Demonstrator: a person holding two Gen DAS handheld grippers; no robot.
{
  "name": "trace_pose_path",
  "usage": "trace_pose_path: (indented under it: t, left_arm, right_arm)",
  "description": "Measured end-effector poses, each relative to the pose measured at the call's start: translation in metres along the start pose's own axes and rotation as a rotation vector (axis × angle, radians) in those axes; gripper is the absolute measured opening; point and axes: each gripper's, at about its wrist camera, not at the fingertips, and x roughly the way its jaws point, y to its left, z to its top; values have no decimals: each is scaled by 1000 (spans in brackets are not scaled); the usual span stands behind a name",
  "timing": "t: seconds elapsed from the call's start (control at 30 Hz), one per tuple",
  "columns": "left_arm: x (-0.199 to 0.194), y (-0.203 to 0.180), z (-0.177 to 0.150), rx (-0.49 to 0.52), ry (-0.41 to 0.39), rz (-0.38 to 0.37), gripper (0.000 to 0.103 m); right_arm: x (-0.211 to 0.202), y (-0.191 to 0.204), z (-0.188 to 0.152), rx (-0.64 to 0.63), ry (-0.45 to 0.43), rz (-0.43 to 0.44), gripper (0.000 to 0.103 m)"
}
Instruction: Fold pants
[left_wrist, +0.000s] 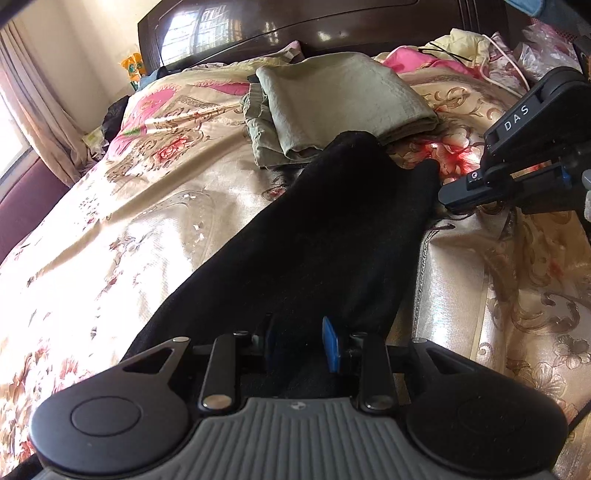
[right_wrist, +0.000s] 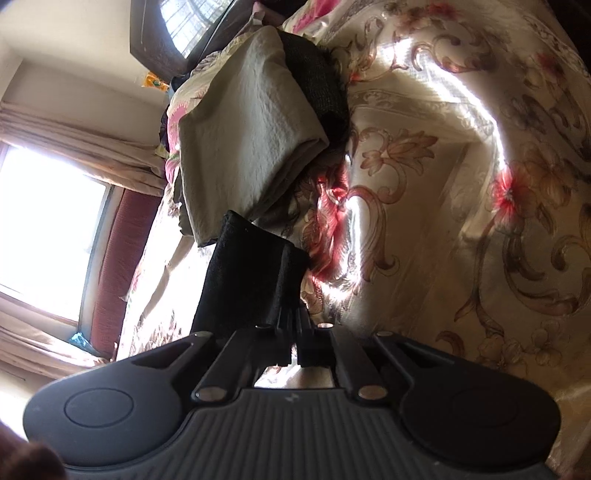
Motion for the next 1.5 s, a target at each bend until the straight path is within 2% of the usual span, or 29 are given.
trace_pose_path:
  t: [0.13, 0.23, 0.33, 0.4, 0.57, 0.67, 0.77, 0.9, 1.0, 1.03, 1.13, 1.3, 1.33, 1.43, 1.5]
  left_arm:
    - [2, -2, 2, 7, -1, -2, 44]
    - [2, -2, 3, 12, -2, -4, 44]
    - [3, -2, 2, 12, 0, -7, 44]
    - [3, -1, 1, 8, 2, -9, 44]
    - [1, 1, 0, 7, -4, -15, 44]
    - [2, 3, 0, -6, -10, -21, 44]
    - [3, 3, 1, -3, -9, -18, 44]
    - [2, 5, 0, -9, -7, -18, 45]
    - [4, 6, -1, -19, -7, -21, 45]
    - [5, 5, -1, -18, -7, -20, 45]
    - [6, 5, 1, -25, -6, -21, 45]
    - [6, 6, 0, -26, -8, -28, 45]
    - [7, 6, 0, -27, -7, -29, 45]
    - [6, 7, 0, -28, -9, -29, 45]
    - [5, 7, -1, -33, -12, -31, 45]
  right_arm:
    - [17, 17, 6, -70, 26, -37, 3]
    - [32, 35, 7, -160, 50, -72, 8]
    - [46, 44, 5, -179, 84, -70, 10]
    - [54, 45, 4, -183, 87, -77, 7]
    - [49, 40, 3, -150, 92, -71, 8]
    - [44, 27, 7, -48, 101, -32, 4]
    - [52, 30, 8, -92, 114, -71, 1]
    - [51, 14, 18, 73, 100, -20, 0]
    - [46, 14, 16, 70, 78, -23, 1]
    - [46, 17, 16, 69, 76, -24, 8]
    - [56, 31, 17, 40, 88, -28, 10]
    - [50, 34, 17, 46, 96, 12, 34]
    - [50, 37, 16, 21, 90, 1, 33]
    - [53, 42, 13, -38, 96, -67, 23]
    - [47, 36, 13, -31, 100, -65, 22]
